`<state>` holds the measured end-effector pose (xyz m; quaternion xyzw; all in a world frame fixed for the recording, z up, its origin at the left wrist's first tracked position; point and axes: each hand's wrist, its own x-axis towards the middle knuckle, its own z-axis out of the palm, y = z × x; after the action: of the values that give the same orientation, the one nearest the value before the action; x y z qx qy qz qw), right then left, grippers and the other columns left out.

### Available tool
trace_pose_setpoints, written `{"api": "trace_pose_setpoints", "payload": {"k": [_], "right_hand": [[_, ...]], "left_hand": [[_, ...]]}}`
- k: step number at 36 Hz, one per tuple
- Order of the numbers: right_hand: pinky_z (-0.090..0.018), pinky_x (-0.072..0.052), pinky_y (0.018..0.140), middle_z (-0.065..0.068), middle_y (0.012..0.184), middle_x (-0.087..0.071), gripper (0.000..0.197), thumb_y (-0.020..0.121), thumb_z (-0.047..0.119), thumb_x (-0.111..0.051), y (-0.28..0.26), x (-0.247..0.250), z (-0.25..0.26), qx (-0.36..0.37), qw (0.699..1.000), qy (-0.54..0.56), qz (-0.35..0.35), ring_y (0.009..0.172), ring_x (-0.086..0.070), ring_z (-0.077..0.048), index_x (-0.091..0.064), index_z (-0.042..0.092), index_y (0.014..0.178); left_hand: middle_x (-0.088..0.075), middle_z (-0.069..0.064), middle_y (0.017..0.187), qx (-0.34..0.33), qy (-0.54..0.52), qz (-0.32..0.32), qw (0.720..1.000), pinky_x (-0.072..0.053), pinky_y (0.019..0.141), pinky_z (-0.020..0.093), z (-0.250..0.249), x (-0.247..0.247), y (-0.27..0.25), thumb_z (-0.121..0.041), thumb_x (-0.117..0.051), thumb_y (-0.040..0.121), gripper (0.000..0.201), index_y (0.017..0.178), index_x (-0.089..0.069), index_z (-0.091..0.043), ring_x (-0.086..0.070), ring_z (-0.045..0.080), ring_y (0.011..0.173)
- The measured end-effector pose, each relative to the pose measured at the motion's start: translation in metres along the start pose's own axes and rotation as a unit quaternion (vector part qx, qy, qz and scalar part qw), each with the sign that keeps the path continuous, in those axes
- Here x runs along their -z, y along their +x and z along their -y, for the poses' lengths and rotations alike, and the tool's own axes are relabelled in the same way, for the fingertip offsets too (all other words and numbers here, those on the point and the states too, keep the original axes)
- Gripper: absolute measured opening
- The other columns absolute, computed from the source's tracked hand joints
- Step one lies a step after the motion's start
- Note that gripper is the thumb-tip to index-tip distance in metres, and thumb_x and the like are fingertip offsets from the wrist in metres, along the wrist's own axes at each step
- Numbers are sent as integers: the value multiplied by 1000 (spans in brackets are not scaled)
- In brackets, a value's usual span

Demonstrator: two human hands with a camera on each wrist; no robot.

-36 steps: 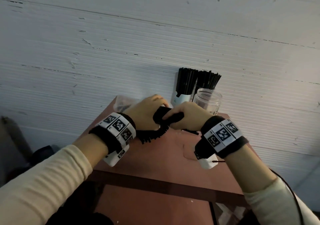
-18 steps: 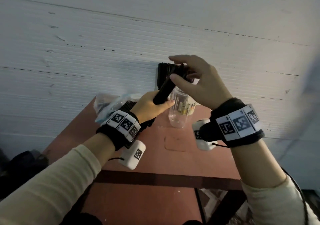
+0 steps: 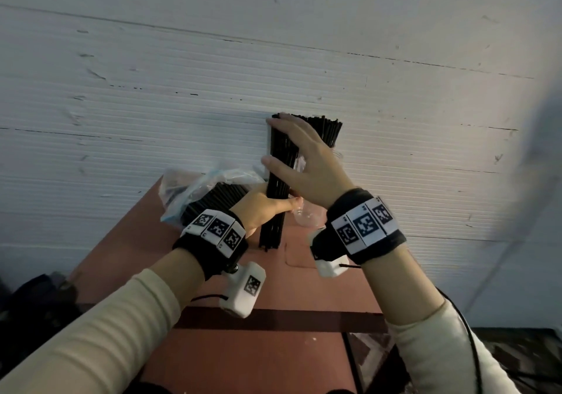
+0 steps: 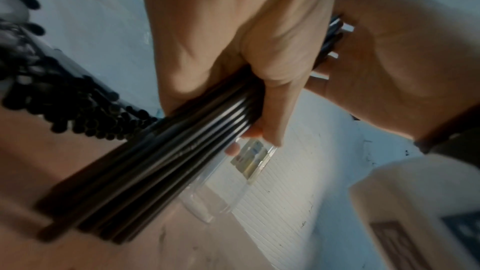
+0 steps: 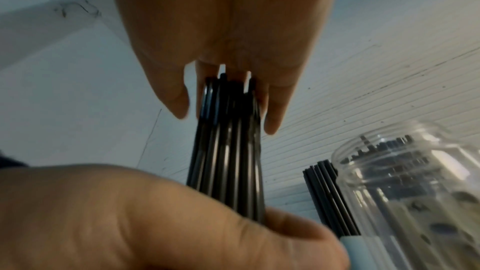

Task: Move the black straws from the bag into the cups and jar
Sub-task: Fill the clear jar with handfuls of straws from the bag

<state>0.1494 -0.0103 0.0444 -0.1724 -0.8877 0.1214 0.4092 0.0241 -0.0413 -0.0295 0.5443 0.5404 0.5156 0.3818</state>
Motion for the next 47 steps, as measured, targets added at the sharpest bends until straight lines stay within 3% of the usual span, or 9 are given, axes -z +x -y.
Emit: {"api": "trace_pose_setpoints", "payload": {"k": [6, 10, 18, 25, 28, 36, 40, 43, 47], "right_hand": [[-37, -36, 104, 1, 114, -64, 22, 89, 16, -56, 1, -17, -11, -7, 997, -62, 53, 112, -54, -20, -67, 15, 109], [-38, -40, 100, -1, 112, -62, 22, 86, 13, -55, 1, -20, -10, -24, 999, -36, 33, 109, -53, -21, -67, 15, 105], [-37, -42, 102, -5, 119, -53, 25, 85, 10, -62, 1, -20, -5, -8, 1000, -7, -1, 113, -50, -15, -66, 10, 110], [-40, -40, 108, -5, 144, -22, 104, 72, 48, -78, -7, -7, -3, -82, 994, 13, -71, 132, -35, -22, -17, 13, 150], [-21, -45, 93, 1, 134, -24, 118, 66, 53, -79, -15, 4, -5, -129, 991, 16, 12, 115, -44, -15, -6, 18, 152], [-26, -53, 83, 13, 86, -68, 25, 80, 30, -76, -34, 8, -5, -120, 975, 77, 171, 86, -64, -1, -70, 26, 105], [-26, -55, 69, -4, 79, -68, 7, 83, 14, -71, -26, 27, -2, -105, 986, 99, 80, 72, -65, -7, -68, 7, 83], [-18, -52, 67, 3, 76, -67, 4, 83, 9, -70, -11, 49, -3, -94, 986, 137, -14, 73, -65, -3, -67, 10, 81], [-14, -50, 66, 6, 73, -64, 6, 83, 7, -69, 15, 80, -16, -100, 970, 147, -167, 70, -62, 1, -64, 7, 79]], "left_hand": [[-68, 7, 78, 44, 61, 70, 995, -45, 104, 46, 3, 5, 2, -28, -81, 76, 15, 76, -72, -16, -65, 20, 86], [-72, 0, 106, 102, 100, 59, 988, -43, 106, 41, 25, 9, 15, -64, -88, 49, 73, 102, -71, -18, -63, 17, 110], [-72, 7, 95, 126, 112, 59, 984, -40, 108, 44, 14, 3, 2, -58, -66, 80, 51, 85, -71, -7, -64, 24, 103], [-62, -2, 73, 26, 55, 56, 997, -46, 102, 38, -4, 6, -9, -40, -59, 94, 25, 79, -61, -21, -67, 22, 94], [-63, 0, 77, -19, 100, 125, 987, -52, 96, 37, -20, 7, -17, -27, -58, 96, 16, 83, -62, -19, -69, 20, 90], [-70, 15, 92, -36, 204, 242, 948, -55, 90, 29, -38, -3, -27, -17, -68, 90, 16, 92, -66, -1, -68, 22, 94], [-67, -5, 77, -72, 139, 190, 969, -54, 77, 28, -41, -13, -10, -21, -81, 78, 17, 82, -65, -19, -64, 9, 81], [-63, -9, 113, -135, 78, 88, 984, -52, 94, 31, -49, -20, 8, -29, -88, 66, 71, 126, -49, -28, -60, 10, 113], [-43, -3, 129, -177, 65, -53, 981, -47, 94, 20, -54, -29, 29, -30, -89, 62, 94, 134, -29, -31, -49, -7, 112]]}}
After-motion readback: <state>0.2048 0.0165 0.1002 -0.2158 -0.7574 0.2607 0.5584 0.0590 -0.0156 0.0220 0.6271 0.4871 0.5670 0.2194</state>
